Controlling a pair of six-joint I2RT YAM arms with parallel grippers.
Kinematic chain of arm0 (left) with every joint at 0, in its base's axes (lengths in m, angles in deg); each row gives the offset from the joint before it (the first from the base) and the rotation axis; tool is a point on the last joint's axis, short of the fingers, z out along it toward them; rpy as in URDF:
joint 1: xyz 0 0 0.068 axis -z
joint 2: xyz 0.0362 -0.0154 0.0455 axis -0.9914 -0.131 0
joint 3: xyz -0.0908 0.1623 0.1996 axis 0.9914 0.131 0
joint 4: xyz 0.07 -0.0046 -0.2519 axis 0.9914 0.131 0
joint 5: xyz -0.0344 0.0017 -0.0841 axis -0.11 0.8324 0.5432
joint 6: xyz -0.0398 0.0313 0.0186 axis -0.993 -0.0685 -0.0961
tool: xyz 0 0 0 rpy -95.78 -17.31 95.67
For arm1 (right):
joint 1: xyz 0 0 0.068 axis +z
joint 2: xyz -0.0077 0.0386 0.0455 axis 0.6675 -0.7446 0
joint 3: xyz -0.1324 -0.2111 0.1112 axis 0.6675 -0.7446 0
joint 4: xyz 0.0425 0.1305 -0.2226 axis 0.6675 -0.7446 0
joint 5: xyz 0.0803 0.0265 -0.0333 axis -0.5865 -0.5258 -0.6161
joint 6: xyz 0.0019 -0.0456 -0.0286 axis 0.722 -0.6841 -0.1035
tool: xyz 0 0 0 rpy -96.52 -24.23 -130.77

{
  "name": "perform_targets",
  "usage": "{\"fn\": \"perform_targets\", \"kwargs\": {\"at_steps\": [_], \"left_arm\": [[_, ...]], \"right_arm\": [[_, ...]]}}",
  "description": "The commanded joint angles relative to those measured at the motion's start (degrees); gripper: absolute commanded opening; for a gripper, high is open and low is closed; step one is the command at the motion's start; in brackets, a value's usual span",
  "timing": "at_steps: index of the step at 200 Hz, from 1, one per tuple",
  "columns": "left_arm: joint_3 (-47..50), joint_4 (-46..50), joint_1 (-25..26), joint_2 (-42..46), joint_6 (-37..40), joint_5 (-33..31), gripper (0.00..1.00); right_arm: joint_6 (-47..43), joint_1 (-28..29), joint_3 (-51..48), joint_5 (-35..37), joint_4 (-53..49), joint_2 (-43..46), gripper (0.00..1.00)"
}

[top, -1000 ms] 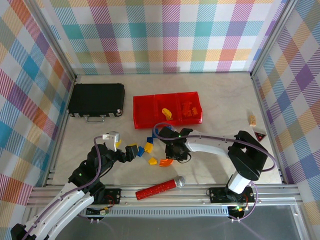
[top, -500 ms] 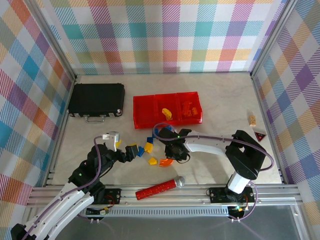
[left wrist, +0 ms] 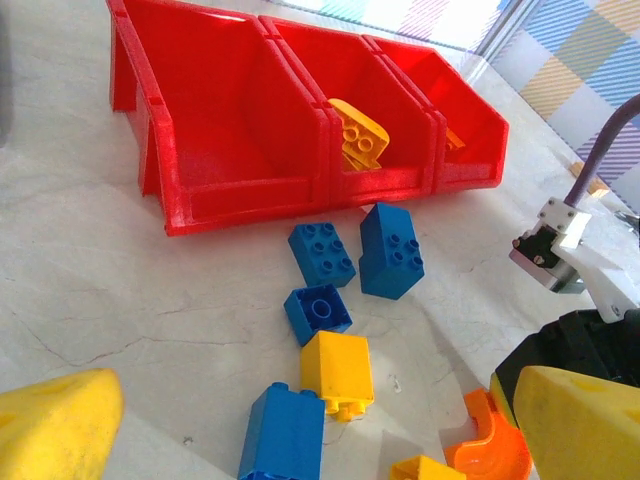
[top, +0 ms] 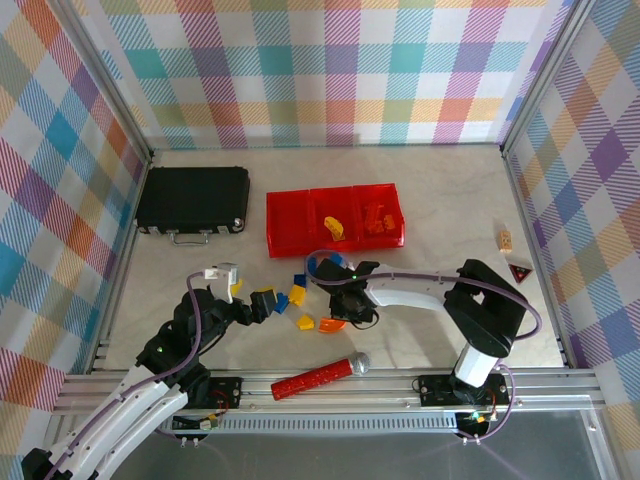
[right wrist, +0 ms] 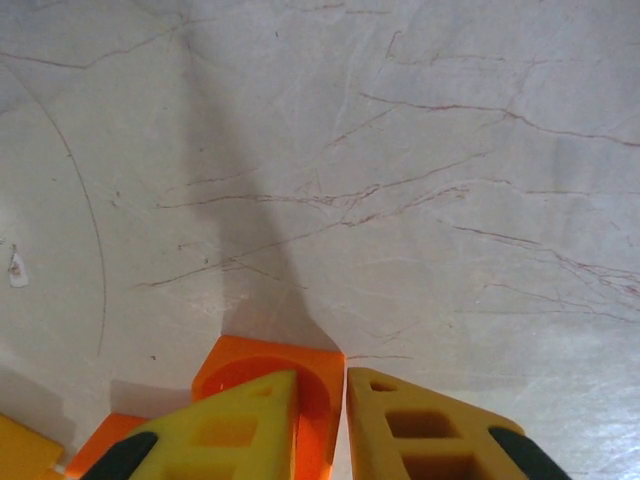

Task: Sort the legos into containers by color
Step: Pick up the lego from the bottom-center of the table.

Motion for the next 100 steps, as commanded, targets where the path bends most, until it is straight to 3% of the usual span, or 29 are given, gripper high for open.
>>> {"fn": "perform_targets", "kwargs": {"at_steps": [1,63,100], "left_arm": [[-0.1,0.0,0.7,0.8,-0.6,-0.1,1.00],[-0.1,0.0,0.7,0.8,-0.6,-0.2,1.00],[0.0,-0.1,0.7,0.7,-0.5,-0.4,1.00]], "right_arm": [[1.5,0.5,-2.0,1.9,-1.2,-2.0,0.17],[1.6,0.5,-1.7,5.0,-3.5,0.0,0.10],[0.0,0.3,-0.2,7.0,-4.6,2.7,0.00]]}}
